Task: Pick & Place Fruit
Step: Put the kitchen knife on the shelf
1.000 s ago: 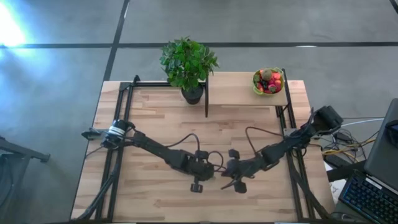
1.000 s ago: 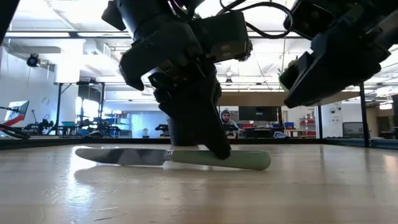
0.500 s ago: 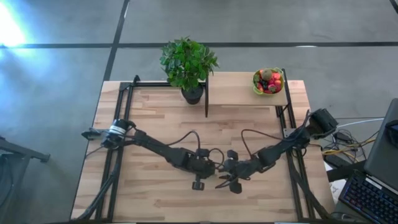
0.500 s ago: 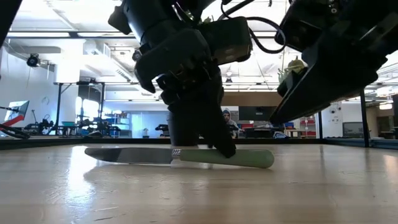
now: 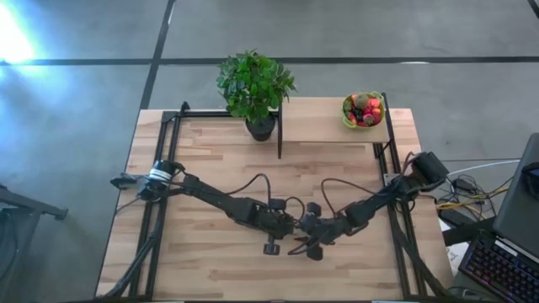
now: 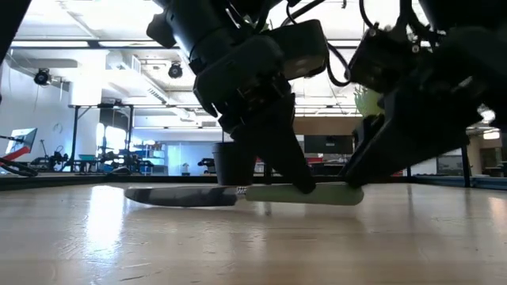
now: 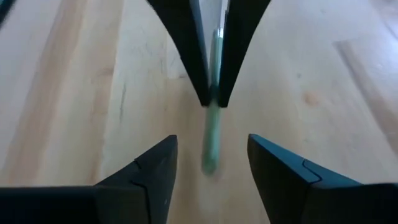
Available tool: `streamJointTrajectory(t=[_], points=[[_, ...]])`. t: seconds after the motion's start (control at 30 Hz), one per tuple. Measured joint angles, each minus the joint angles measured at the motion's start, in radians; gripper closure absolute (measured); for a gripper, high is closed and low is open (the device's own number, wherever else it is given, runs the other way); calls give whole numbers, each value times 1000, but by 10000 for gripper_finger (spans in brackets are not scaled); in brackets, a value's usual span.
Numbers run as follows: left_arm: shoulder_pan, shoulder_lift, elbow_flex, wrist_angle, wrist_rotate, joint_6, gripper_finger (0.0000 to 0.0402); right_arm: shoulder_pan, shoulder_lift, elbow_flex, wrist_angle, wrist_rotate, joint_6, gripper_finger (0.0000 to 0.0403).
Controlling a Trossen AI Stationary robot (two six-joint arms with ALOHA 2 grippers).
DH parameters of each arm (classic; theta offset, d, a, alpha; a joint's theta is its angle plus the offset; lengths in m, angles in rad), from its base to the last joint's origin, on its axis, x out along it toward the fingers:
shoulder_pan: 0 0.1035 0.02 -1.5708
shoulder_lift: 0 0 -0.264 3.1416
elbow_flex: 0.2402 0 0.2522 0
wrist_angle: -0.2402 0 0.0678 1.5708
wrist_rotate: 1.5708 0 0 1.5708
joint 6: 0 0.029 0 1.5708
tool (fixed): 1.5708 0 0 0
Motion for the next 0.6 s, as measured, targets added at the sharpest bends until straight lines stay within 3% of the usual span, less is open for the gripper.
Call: streamJointTrajectory(t=[0.23,0.6], points=[[2,0,1,20,0,4,365,0,64,0,47,8,0,231],[1,-2,1,17,0,4,365,1,68,0,89,4,-8,299]])
